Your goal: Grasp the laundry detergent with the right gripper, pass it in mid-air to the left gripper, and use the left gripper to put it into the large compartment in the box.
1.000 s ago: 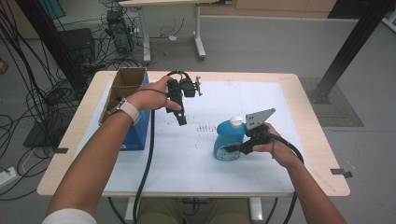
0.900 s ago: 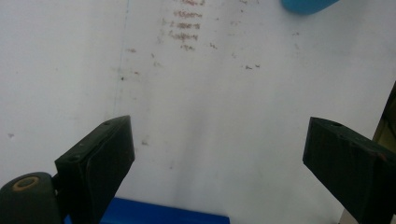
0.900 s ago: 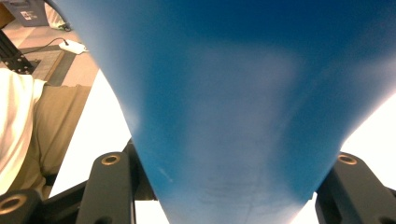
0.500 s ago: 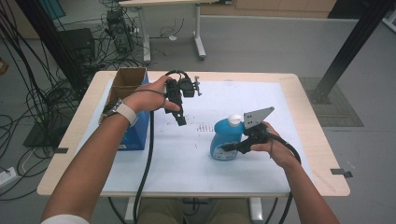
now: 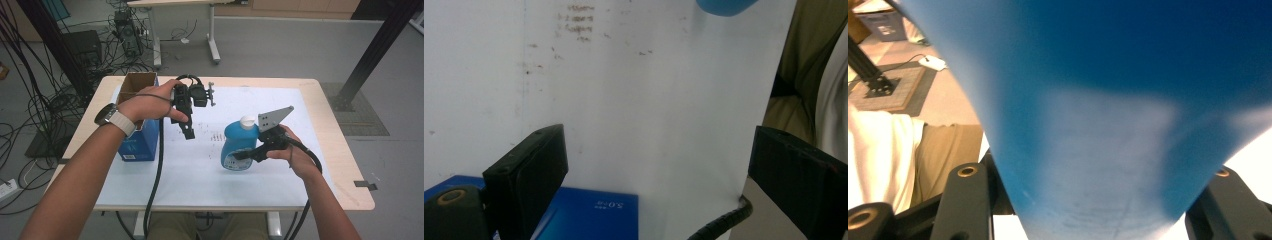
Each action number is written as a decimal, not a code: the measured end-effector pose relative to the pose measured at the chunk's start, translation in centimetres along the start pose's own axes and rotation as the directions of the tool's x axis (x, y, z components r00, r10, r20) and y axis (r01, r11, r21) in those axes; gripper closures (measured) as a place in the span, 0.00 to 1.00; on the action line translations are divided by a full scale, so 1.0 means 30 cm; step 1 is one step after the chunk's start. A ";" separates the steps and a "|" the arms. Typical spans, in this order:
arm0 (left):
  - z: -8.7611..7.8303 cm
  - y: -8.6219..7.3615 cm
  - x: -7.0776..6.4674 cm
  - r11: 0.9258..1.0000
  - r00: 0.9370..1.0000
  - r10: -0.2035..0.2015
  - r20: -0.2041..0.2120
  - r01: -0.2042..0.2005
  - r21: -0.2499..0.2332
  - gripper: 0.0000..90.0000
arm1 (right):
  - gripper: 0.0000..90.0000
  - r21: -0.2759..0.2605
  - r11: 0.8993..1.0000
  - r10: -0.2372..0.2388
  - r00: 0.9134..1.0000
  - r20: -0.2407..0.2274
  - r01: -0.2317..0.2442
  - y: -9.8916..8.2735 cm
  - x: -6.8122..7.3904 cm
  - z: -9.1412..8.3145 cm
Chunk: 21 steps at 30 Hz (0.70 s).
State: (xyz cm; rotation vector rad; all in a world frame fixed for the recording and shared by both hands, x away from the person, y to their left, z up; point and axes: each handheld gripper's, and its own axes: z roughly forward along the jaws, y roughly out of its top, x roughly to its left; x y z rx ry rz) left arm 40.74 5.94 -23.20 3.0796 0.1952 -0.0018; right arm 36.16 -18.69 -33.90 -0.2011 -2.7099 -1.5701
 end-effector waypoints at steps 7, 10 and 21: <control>-0.084 0.011 -0.054 0.999 0.999 0.043 -0.017 -0.043 -0.012 0.11 | 0.48 -0.004 0.999 0.032 0.999 0.034 -0.032 0.049 0.047 -0.025; -0.117 0.026 -0.076 0.998 0.998 0.063 -0.018 -0.063 -0.009 0.12 | 0.48 -0.007 0.999 0.040 0.998 0.045 -0.040 0.071 0.068 -0.032; -0.223 0.095 -0.148 0.991 0.990 0.137 -0.021 -0.137 0.004 0.10 | 0.48 0.024 0.999 0.041 0.997 0.071 -0.043 0.143 0.107 -0.029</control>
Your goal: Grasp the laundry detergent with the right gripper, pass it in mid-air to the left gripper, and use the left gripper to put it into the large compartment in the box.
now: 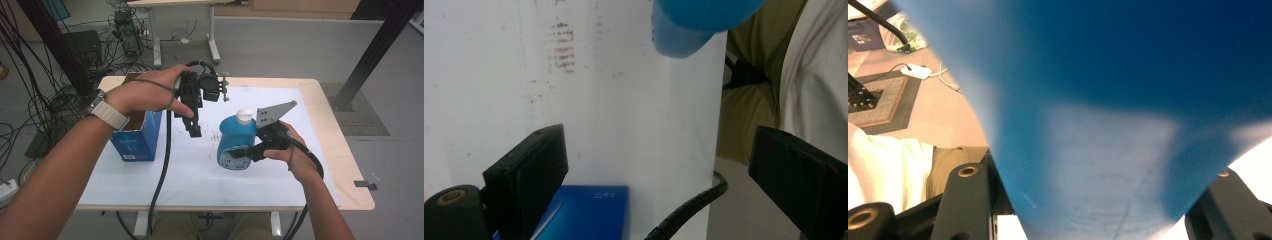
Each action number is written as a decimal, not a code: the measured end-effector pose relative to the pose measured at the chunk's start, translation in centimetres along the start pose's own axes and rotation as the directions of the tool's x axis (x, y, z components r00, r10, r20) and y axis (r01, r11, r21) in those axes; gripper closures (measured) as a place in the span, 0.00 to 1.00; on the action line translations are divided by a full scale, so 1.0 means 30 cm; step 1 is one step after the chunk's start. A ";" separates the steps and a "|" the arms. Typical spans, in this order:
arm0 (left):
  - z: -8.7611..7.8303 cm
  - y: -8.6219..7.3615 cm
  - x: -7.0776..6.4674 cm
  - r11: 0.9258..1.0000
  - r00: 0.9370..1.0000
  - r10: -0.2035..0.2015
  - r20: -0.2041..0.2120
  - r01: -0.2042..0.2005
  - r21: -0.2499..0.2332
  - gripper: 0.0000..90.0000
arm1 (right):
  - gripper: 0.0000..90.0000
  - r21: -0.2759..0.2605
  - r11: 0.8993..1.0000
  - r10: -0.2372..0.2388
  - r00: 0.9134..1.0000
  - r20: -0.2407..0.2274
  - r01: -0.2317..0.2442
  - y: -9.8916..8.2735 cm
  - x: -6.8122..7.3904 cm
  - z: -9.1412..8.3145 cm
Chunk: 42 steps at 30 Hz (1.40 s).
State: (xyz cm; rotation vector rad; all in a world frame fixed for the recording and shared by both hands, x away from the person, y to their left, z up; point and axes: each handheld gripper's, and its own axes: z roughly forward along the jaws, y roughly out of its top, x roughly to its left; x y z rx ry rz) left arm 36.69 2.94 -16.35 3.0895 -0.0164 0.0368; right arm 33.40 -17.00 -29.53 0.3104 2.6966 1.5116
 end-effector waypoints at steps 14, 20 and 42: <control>-0.044 0.019 -0.014 1.000 1.000 0.022 0.016 -0.022 0.017 0.10 | 0.49 0.052 0.998 -0.032 0.999 -0.008 0.032 0.074 0.000 0.046; -0.048 0.004 -0.008 1.000 1.000 0.014 0.021 -0.015 0.017 0.09 | 0.49 0.064 0.997 -0.044 0.999 -0.024 0.046 0.105 -0.012 0.077; -0.055 0.006 0.016 1.000 0.999 0.006 0.034 -0.006 -0.002 0.08 | 0.49 0.091 0.993 -0.073 0.994 -0.078 0.080 0.165 -0.043 0.176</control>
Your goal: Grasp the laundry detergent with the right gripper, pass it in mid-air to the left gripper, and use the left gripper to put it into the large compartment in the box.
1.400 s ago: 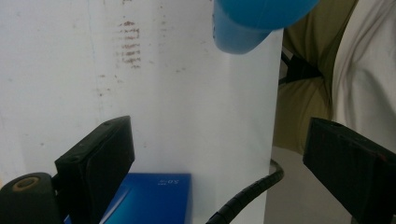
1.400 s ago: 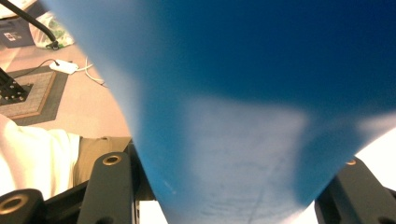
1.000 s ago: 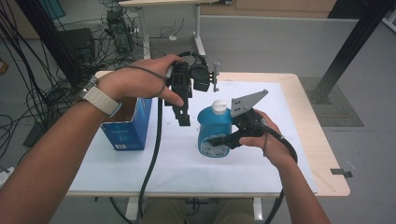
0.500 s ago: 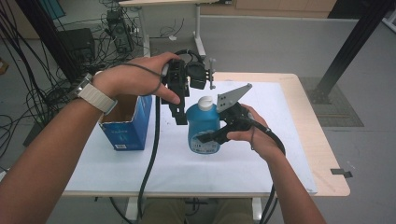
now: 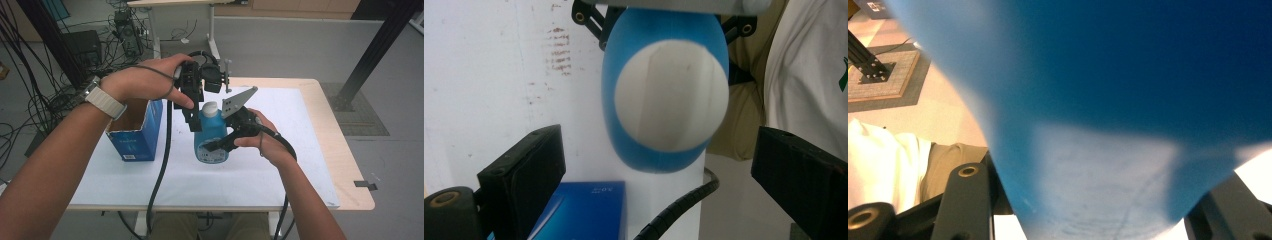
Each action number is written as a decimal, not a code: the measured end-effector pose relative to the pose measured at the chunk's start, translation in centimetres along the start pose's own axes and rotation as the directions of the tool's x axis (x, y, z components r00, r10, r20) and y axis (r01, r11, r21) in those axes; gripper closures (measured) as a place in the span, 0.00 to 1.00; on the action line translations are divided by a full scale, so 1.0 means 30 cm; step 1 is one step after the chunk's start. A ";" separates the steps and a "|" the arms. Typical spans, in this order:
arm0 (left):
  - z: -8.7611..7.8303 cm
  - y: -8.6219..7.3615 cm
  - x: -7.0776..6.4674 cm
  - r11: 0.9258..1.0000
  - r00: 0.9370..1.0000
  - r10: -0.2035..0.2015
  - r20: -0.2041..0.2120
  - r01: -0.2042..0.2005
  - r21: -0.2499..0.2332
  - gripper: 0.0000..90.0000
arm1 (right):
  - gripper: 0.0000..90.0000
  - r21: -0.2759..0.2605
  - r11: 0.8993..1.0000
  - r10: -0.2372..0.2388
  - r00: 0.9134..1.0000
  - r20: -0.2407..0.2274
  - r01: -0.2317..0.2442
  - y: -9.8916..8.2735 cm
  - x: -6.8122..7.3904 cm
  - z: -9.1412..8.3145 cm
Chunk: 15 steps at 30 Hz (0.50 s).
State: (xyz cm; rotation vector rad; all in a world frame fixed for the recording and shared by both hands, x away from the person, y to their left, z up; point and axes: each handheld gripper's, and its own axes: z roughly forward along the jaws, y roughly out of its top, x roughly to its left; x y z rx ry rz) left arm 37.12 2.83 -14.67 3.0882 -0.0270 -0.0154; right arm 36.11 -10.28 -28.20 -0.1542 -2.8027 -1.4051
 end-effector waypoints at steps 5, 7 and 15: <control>0.002 0.003 0.006 1.000 1.000 -0.003 0.001 0.003 -0.005 0.08 | 0.49 0.003 1.000 -0.007 1.000 -0.011 0.007 0.006 -0.008 0.014; 0.002 0.006 0.010 1.000 1.000 -0.005 -0.001 0.005 -0.002 0.08 | 0.49 0.005 1.000 -0.008 1.000 -0.014 0.008 0.008 -0.009 0.019; 0.009 0.016 0.021 1.000 1.000 -0.006 -0.001 0.006 -0.009 0.08 | 0.49 0.011 1.000 -0.015 1.000 -0.027 0.015 0.020 -0.014 0.038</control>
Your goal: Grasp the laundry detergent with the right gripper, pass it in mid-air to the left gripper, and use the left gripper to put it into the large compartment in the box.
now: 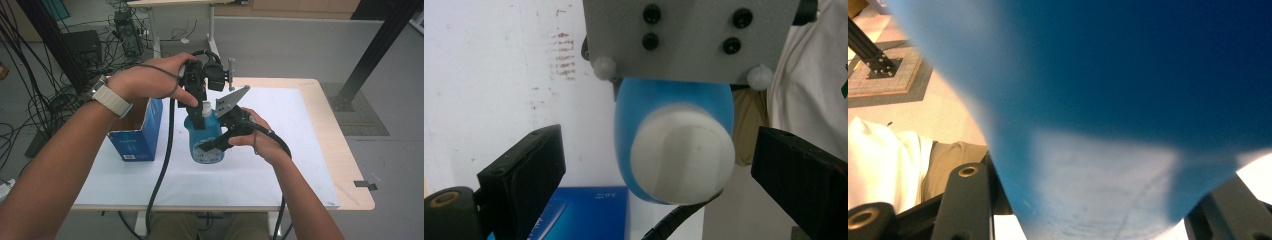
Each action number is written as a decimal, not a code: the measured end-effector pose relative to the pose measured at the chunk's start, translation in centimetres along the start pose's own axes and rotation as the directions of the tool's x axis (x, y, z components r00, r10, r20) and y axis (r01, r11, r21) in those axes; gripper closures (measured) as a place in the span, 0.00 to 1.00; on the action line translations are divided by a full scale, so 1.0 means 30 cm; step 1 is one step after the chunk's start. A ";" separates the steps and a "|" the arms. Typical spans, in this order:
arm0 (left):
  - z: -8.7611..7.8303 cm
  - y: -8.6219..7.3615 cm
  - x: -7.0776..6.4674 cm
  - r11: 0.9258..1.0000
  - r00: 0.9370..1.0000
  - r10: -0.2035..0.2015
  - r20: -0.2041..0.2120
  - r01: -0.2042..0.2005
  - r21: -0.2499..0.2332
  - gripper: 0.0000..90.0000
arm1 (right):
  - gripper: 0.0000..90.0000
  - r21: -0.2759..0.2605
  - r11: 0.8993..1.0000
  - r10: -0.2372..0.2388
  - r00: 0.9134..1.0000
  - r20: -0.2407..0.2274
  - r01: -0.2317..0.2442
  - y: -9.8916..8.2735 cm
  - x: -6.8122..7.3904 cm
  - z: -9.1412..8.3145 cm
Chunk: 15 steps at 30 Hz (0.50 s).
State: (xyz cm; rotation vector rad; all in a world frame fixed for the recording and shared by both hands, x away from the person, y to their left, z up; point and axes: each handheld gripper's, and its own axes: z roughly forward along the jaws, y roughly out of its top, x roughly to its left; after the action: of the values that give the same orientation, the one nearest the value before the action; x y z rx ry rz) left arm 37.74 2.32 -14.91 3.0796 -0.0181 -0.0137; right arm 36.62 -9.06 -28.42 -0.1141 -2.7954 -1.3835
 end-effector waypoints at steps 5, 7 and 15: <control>0.005 -0.001 0.004 1.000 1.000 -0.010 -0.005 0.010 -0.006 0.08 | 0.49 0.001 1.000 0.002 1.000 0.004 -0.002 -0.001 -0.006 0.001; 0.006 0.001 0.006 1.000 1.000 -0.011 -0.004 0.011 -0.008 0.09 | 0.49 0.001 1.000 0.007 1.000 0.004 -0.007 -0.002 -0.008 0.002; 0.008 0.000 0.009 1.000 1.000 -0.016 -0.008 0.016 -0.013 0.09 | 0.49 0.001 1.000 0.008 1.000 -0.002 -0.008 -0.003 -0.009 0.003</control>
State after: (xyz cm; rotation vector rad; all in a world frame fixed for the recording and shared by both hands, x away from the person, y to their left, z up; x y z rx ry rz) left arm 38.01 2.32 -15.14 3.0668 0.0072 -0.0023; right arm 36.88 -9.06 -28.56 -0.1239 -2.7902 -1.3802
